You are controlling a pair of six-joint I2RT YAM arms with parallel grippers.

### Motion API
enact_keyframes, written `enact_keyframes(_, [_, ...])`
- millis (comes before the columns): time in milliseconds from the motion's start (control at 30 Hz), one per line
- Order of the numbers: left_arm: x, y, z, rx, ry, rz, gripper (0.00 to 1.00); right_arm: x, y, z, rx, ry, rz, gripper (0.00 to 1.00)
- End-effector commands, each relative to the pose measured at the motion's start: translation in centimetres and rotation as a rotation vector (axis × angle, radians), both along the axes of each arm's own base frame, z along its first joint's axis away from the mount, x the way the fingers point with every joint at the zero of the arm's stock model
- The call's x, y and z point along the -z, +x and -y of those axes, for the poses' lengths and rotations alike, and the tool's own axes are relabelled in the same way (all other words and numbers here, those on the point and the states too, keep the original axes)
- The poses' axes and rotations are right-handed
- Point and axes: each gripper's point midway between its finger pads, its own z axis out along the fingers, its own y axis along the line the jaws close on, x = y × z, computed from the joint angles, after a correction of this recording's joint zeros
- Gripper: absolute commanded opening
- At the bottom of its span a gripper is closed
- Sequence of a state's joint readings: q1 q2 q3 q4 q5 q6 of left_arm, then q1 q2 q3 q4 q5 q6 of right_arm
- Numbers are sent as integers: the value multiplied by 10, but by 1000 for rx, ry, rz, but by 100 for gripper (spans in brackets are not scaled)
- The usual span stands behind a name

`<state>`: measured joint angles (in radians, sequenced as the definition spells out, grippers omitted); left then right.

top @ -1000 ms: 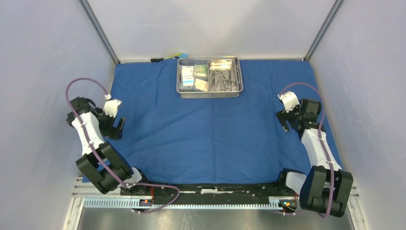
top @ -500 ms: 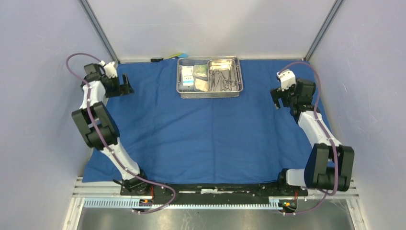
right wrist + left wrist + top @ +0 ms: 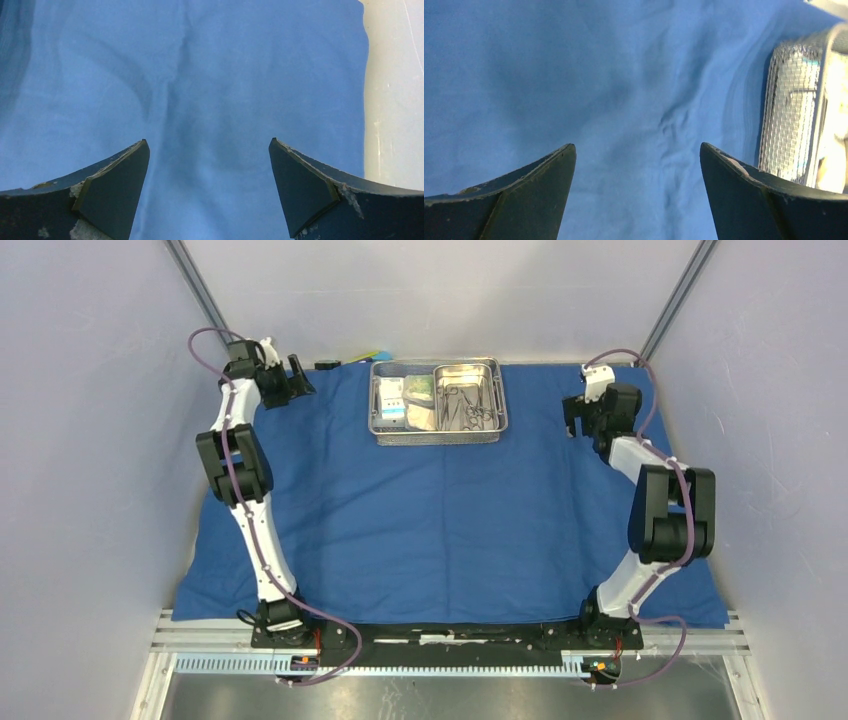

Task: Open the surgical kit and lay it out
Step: Smooth out the surgical kit at the center of the board.

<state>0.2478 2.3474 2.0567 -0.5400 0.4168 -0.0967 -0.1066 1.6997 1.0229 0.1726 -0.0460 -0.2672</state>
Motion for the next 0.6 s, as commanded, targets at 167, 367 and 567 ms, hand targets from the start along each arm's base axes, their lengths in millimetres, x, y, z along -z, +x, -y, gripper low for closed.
enact_keyframes(167, [32,24,1,-115,-109,-53,100,21,53,15,120,84,30,98])
enact_keyframes(367, [61,15,-6,-119,-62,-133,100,59,63,42,202,104,-63,98])
enact_keyframes(567, [76,12,-20,-180,-95,-212,100,73,63,68,264,14,-180,98])
